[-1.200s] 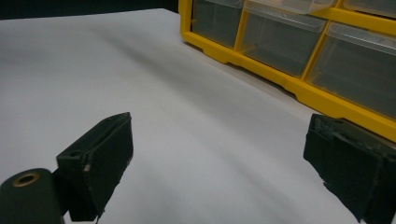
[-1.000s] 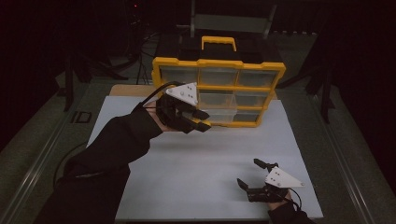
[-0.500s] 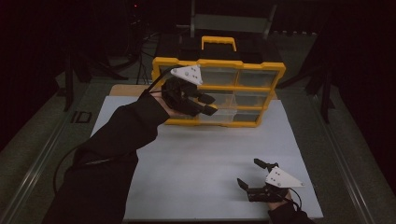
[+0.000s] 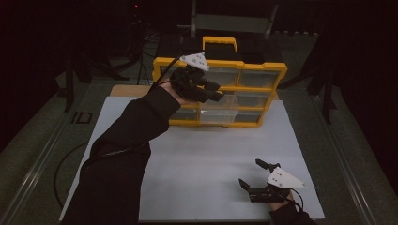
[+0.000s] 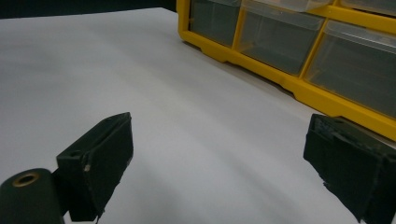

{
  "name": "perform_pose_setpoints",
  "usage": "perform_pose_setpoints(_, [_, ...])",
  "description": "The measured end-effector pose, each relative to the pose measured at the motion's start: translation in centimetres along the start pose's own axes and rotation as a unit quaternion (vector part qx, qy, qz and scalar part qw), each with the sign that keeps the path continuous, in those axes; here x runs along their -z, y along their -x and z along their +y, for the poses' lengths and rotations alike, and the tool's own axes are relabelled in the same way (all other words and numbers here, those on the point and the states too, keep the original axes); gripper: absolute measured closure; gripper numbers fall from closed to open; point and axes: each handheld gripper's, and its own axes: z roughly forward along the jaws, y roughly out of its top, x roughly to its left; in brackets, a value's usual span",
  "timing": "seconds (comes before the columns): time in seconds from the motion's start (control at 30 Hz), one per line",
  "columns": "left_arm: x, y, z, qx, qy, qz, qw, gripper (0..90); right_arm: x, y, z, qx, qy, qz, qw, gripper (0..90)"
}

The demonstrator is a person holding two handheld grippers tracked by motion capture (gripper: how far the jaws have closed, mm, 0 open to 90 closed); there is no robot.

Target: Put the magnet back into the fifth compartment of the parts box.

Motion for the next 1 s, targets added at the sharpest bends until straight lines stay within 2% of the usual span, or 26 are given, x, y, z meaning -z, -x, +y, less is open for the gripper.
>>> perform_pose_setpoints(0.4, [-1.9, -1.2, 0.1, 0.024, 0.010, 0.012, 0.9996, 62.7, 0.1, 0.0, 0.1, 0.000, 0.006, 0.001, 1.0000, 8.4])
perform_pose_setpoints(0.83, [-4.2, -1.9, -0.9, 0.043, -0.005, 0.019, 0.9989, 62.7, 0.1, 0.1, 0.1, -0.003, 0.007, 0.001, 1.0000, 8.4])
perform_pose_setpoints(1.0, [-5.0, -2.1, -1.4, 0.043, -0.023, 0.017, 0.9986, 62.7, 0.1, 0.1, 0.1, -0.002, 0.007, 0.001, 1.0000, 8.4])
